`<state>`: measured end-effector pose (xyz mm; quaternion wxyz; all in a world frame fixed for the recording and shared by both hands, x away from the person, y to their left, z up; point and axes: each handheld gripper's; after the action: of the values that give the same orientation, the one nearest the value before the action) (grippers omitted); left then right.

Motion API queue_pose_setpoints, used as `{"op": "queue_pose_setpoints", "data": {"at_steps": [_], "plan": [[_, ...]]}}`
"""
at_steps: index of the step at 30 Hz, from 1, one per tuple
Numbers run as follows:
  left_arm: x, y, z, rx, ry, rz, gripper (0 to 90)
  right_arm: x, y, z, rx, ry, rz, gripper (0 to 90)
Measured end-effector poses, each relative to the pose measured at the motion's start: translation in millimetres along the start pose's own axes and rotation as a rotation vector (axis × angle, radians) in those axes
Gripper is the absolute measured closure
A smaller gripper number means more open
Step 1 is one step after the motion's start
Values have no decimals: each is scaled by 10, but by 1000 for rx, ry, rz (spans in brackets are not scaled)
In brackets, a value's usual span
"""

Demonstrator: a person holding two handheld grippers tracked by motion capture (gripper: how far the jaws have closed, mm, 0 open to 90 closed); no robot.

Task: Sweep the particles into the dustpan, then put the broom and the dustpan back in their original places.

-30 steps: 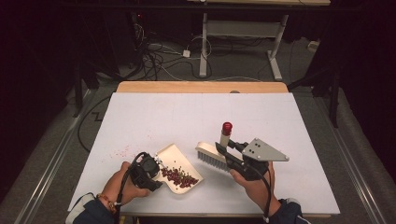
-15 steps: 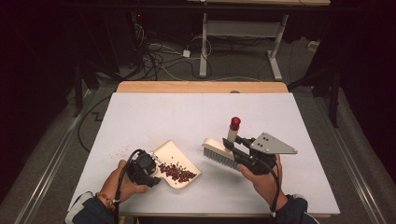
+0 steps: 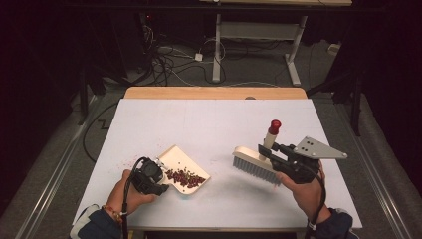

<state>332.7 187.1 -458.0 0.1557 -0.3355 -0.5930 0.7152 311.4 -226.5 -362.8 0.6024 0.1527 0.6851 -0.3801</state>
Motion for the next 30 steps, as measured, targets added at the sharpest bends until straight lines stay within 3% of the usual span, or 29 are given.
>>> {"op": "queue_pose_setpoints", "data": {"at_steps": [9,12,14,19,23,26,30], "plan": [[59,-7,-205,-62,-136,68,638,-3,-363,311,-60,58,-89,707],[74,-16,-292,-87,-188,86,638,4,-435,431,-137,76,-164,707],[75,-2,-341,-90,-218,98,637,42,-444,522,-164,101,-203,707],[74,42,-365,-85,-270,138,607,124,-307,667,-206,137,-313,706],[69,48,-315,-71,-283,143,495,137,-121,726,-210,133,-354,705],[60,45,-255,-44,-275,155,449,119,9,800,-200,150,-360,704],[71,39,-146,-49,-240,173,404,145,203,912,-168,182,-370,679]]}}
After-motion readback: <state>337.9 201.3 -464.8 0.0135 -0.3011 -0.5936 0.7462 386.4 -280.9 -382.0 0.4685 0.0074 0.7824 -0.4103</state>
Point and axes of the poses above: each handheld gripper's, and its own axes: y roughly forward along the jaws, x roughly out of its underside, z roughly to its right, and after that the axes turned 3 degrees about -z, right-handed
